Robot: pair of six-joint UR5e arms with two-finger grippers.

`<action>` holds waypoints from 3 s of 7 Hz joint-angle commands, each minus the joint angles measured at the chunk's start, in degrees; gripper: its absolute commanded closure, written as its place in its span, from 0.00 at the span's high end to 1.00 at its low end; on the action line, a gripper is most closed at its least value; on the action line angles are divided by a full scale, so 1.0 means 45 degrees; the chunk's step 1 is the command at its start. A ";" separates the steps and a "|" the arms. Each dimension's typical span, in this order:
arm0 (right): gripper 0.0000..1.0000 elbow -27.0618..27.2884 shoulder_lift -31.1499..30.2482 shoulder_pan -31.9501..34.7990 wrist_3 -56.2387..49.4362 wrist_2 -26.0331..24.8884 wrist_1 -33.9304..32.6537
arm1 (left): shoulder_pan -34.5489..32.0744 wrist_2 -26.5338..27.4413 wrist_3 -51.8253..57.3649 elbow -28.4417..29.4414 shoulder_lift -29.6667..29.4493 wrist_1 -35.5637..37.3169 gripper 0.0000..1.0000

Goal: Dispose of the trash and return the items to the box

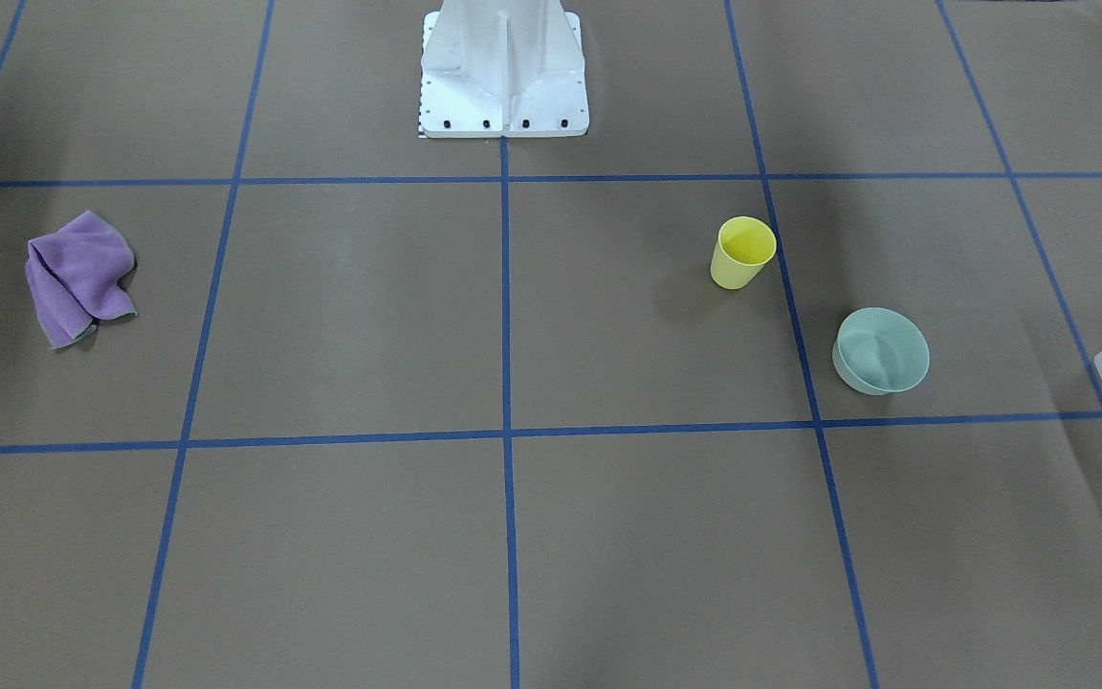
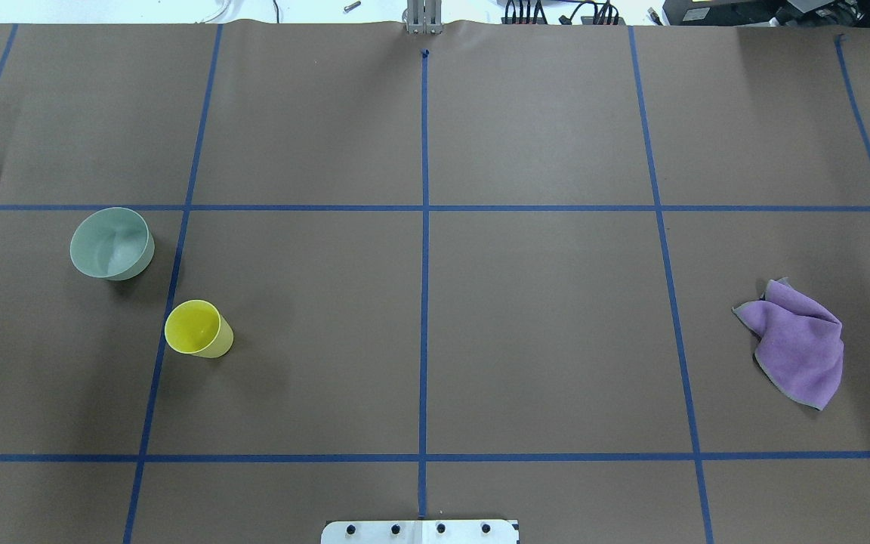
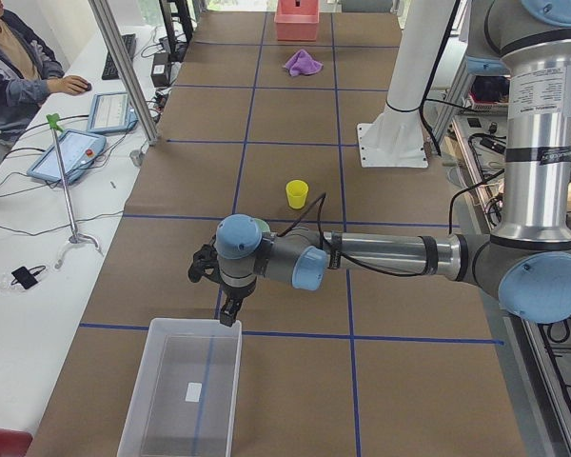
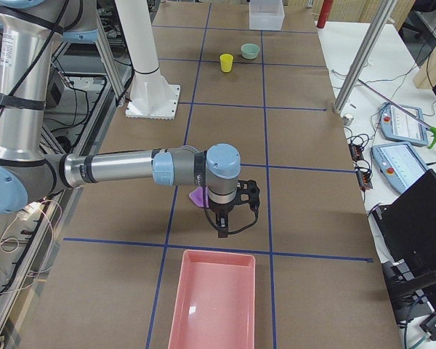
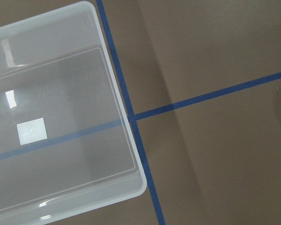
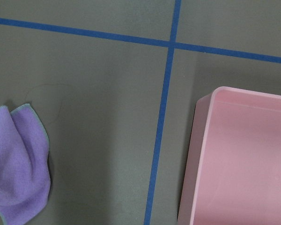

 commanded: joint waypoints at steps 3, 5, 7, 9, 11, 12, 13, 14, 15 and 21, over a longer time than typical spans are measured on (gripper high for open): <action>1.00 -0.0079 0.0166 -0.0767 0.2038 0.0790 0.0637 | 0.0009 0.0008 -0.0027 -0.0124 0.0134 -0.0021 0.99; 1.00 -0.0371 0.0340 -0.1970 0.2193 0.0211 0.0796 | 0.0029 -0.0050 -0.0085 -0.0417 0.0173 -0.0060 0.99; 1.00 -0.0393 0.0362 -0.3102 0.6620 0.0186 0.3396 | 0.0029 -0.0031 -0.0685 -0.0321 0.0154 -0.0060 0.99; 1.00 -0.0393 0.0400 -0.5037 1.0268 -0.0183 0.5672 | 0.0029 0.0008 -0.0827 -0.0262 0.0154 -0.0061 0.99; 1.00 -0.0393 0.0361 -0.5978 1.0708 -0.0264 0.5797 | 0.0029 -0.0011 -0.0827 -0.0262 0.0154 -0.0061 0.99; 1.00 -0.0393 0.0381 -0.6447 1.0769 -0.0360 0.5797 | 0.0029 0.0027 -0.0827 -0.0282 0.0154 -0.0061 0.99; 0.99 -0.0393 0.0381 -0.6877 1.0769 -0.0535 0.5797 | 0.0048 0.0047 -0.0827 -0.0282 0.0134 -0.0061 0.99; 0.98 -0.0586 0.0361 -0.7094 1.0750 -0.0557 0.5797 | 0.0029 0.0067 -0.0827 -0.0301 0.0134 -0.0061 0.99; 0.93 -0.0820 0.0361 -0.7444 1.0769 -0.0557 0.5797 | 0.0029 0.0067 -0.0827 -0.0340 0.0134 -0.0061 0.99; 0.00 0.0403 -0.0279 -0.4559 1.0187 0.1463 0.5582 | 0.0048 0.0028 -0.1253 -0.0360 0.0037 -0.0061 0.99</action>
